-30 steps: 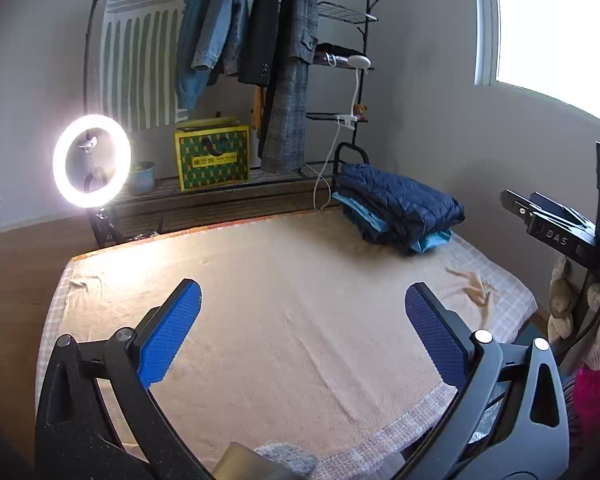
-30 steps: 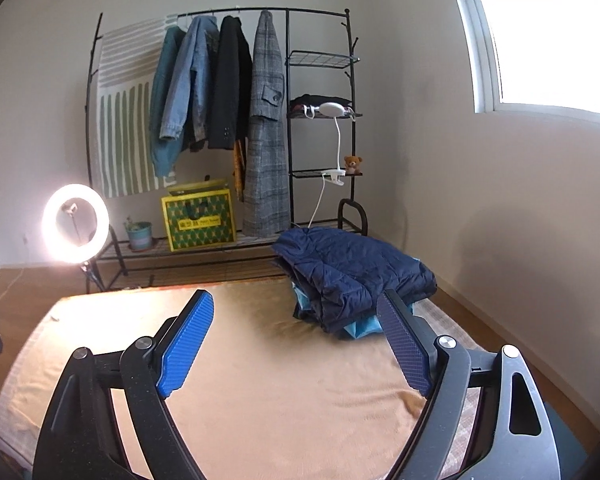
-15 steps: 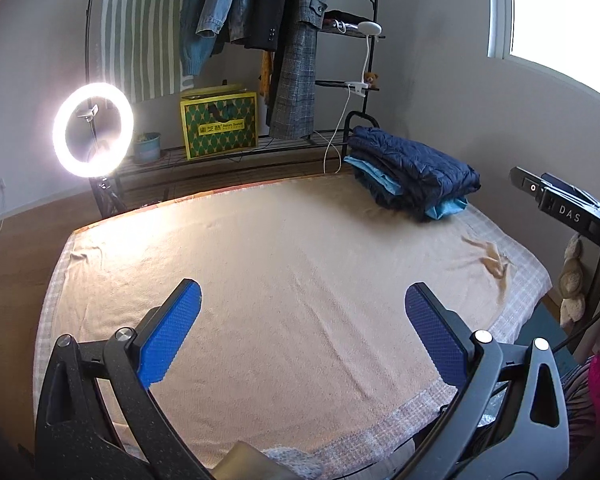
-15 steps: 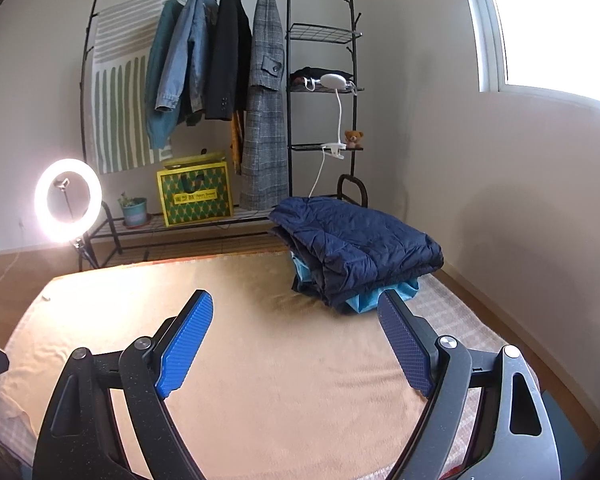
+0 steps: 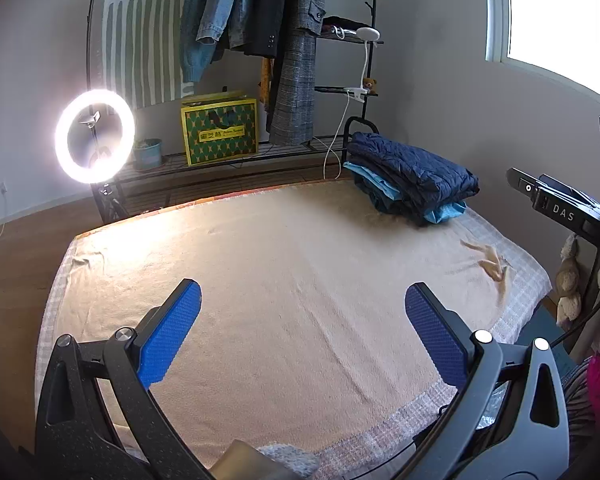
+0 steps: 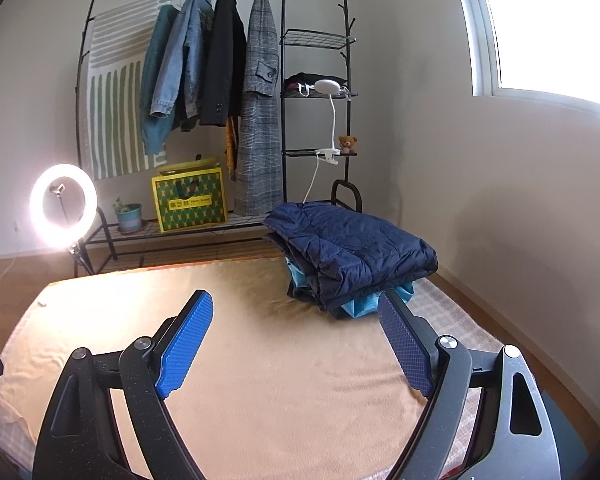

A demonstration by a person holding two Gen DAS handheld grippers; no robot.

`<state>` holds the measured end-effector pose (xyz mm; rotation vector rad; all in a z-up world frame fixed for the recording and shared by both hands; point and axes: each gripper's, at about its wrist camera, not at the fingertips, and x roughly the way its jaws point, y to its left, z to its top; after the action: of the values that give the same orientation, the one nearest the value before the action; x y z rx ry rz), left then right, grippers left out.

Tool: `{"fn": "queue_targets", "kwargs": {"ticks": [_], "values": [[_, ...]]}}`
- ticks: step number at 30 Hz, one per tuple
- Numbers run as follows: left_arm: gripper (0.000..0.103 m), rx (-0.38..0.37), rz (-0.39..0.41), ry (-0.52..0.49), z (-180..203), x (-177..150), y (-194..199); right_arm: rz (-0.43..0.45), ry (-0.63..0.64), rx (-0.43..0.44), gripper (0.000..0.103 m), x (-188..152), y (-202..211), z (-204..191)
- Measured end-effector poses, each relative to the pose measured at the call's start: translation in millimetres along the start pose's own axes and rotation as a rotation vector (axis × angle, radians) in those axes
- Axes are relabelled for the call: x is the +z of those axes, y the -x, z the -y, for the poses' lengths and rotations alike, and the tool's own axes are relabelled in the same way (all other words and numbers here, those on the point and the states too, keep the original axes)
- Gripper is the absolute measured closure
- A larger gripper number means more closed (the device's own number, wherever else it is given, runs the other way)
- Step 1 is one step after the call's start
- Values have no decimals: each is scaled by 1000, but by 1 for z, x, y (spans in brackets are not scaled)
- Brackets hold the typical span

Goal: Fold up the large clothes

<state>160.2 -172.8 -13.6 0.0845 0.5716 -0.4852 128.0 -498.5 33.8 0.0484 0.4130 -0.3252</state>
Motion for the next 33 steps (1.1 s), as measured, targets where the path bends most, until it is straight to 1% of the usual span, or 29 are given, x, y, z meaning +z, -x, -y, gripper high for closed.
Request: {"fn": "queue_targets", "kwargs": {"ticks": [33], "values": [[0, -2, 8, -11, 4, 2, 2, -1, 3, -10, 18, -2, -1, 2]]}}
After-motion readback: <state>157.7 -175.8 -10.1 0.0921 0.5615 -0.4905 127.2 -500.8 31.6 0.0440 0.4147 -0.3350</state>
